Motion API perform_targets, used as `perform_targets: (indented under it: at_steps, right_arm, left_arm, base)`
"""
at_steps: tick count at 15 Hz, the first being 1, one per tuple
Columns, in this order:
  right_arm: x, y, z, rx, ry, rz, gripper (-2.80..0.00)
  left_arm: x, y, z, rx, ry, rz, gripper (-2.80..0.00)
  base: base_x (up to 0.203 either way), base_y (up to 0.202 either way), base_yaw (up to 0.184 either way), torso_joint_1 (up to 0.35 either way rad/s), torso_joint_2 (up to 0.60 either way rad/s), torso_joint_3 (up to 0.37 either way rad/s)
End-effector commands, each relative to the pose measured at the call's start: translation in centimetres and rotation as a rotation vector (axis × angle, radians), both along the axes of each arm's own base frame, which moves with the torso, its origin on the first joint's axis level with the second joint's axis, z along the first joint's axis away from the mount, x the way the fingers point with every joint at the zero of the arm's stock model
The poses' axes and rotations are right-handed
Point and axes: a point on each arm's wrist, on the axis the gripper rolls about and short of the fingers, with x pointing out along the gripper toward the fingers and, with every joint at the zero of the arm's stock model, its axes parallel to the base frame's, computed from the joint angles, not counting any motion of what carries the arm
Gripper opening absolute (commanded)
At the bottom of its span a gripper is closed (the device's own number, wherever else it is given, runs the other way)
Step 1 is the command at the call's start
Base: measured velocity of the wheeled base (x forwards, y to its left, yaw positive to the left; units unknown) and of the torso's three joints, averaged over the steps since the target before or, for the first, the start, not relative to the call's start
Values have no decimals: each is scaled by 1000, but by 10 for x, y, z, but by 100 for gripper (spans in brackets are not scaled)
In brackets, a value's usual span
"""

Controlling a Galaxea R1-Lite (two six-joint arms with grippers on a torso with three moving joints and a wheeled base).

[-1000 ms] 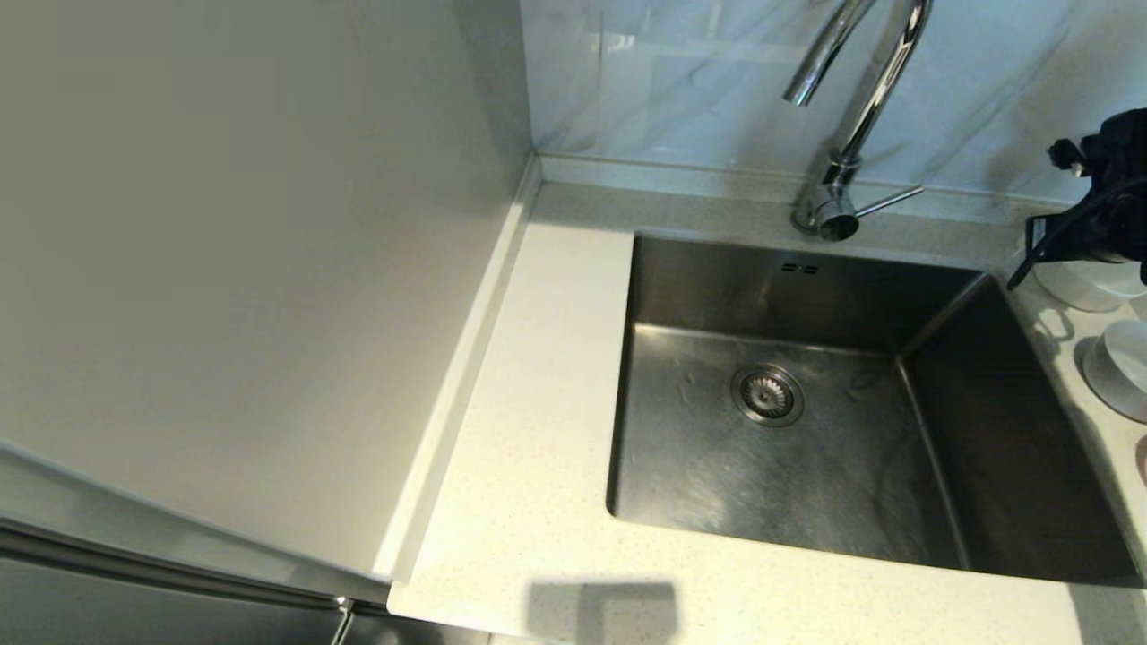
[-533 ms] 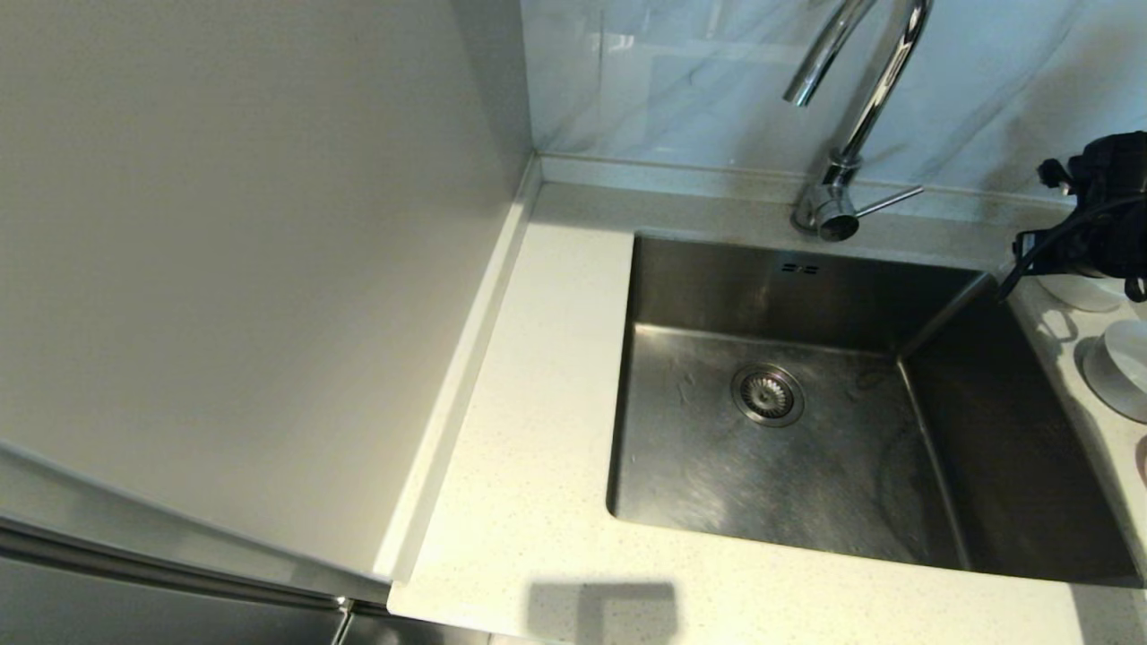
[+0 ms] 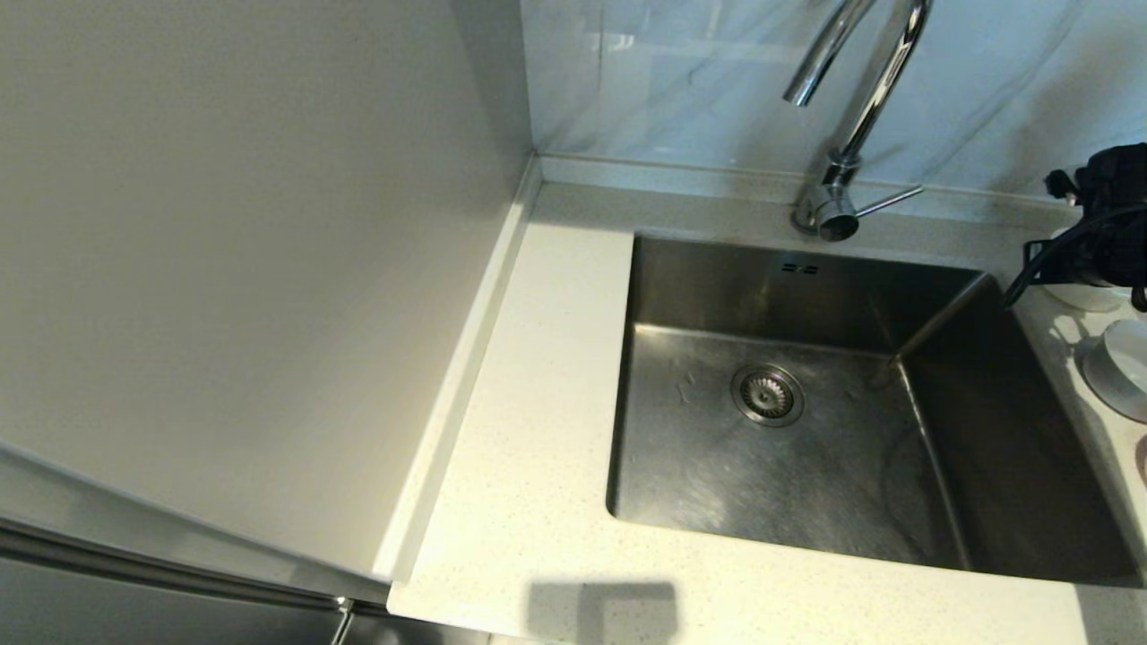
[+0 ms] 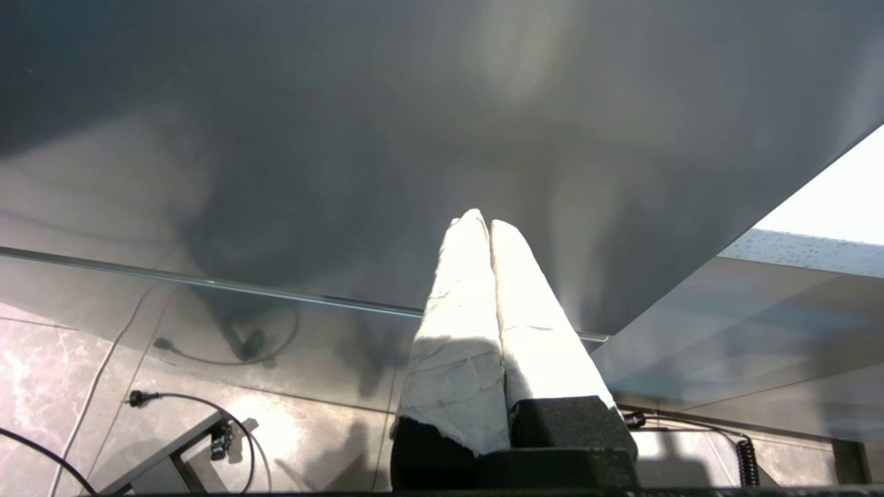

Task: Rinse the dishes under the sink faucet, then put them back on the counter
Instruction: Put a bowl into the sink

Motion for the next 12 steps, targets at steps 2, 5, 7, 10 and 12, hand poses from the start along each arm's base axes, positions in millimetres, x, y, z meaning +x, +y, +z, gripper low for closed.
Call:
perform_targets:
  at_steps: [2,5,7,10,12]
  right_arm:
    - [-3,-3,3,-3,-2,-10,-280]
    - [-4,-3,4,4,-7,-12,-280]
    - [-3,-1,4,9,-14,-9,-280]
    - [3,19,6,17,-33,14,-280]
    - [5,34,13,9,-60,37,-280]
  left_arm:
    - [0,0,0,-1,-3,1,-280]
    - [0,0,0,-1,-3,1,-280]
    - [0,0,0,0,-3,1,-280]
    - [0,0,0,0,-3,1,-280]
    - [0,0,0,-1,-3,-1,-280]
  base:
    - [0,0,0,0,0,0]
    - [0,0,0,0,0,0]
    - [0,0,0,0,0,0]
    - [0,0,0,0,0,0]
    - [0,0,0,0,0,0]
